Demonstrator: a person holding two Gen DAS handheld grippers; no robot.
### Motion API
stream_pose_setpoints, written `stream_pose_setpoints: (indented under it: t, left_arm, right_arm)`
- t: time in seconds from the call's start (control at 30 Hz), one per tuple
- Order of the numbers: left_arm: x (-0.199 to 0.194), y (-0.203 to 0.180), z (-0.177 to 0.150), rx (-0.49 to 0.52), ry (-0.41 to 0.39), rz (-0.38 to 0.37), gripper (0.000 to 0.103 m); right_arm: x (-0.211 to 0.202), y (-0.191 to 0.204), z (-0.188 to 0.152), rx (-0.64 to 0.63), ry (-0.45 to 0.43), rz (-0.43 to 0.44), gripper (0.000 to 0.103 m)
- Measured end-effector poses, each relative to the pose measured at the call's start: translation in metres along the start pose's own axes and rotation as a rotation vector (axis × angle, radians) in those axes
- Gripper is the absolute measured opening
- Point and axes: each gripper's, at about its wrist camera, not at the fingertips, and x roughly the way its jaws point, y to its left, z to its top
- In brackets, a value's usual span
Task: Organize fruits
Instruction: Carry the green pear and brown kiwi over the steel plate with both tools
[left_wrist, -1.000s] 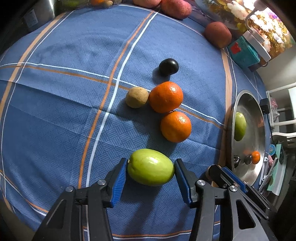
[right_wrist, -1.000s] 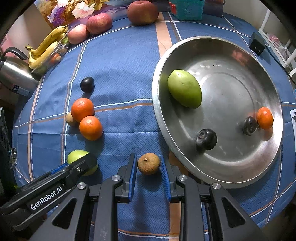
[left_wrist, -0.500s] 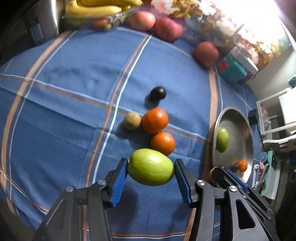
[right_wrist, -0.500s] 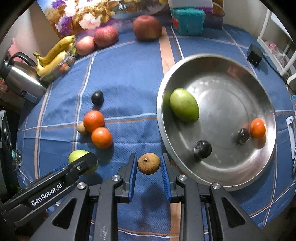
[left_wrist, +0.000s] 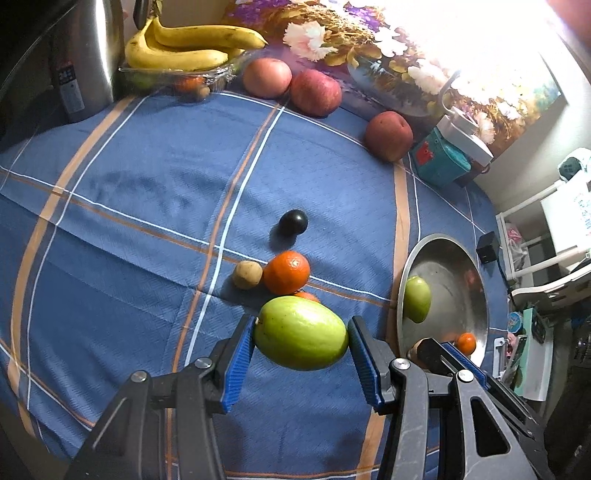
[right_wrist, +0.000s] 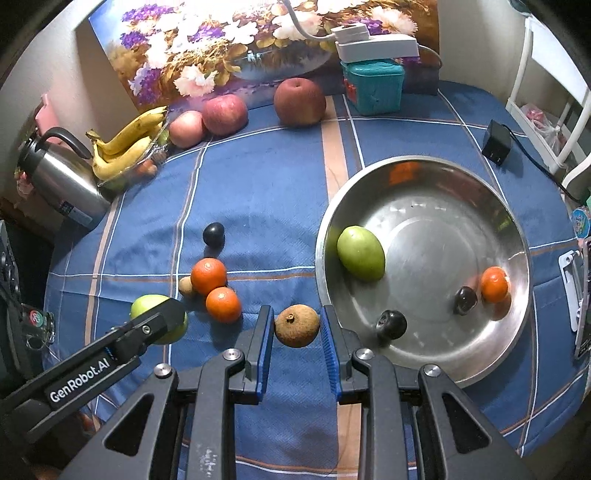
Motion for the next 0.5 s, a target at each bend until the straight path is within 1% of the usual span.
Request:
stream_pose_setpoints:
  t: [0.2,0.37,0.5]
  left_arm:
    - [0.010,-0.013,0.002,0.031,0.011,0.007,0.054]
    - [0.017,-0.028,0.001,0.067,0.013,0.002,0.054]
    - [0.024,-0.040,0.001,0.091,0.016,0.008,0.054]
  right_arm:
    - [0.004,-0.007,0.001,0.016,0.004,0.005,0.027]
    - [0.004,-0.022,0.003,0.047,0.002,0.007,0.027]
    - [0.004,-0.037,0.005,0.080,-0.001,-0.012,0.027]
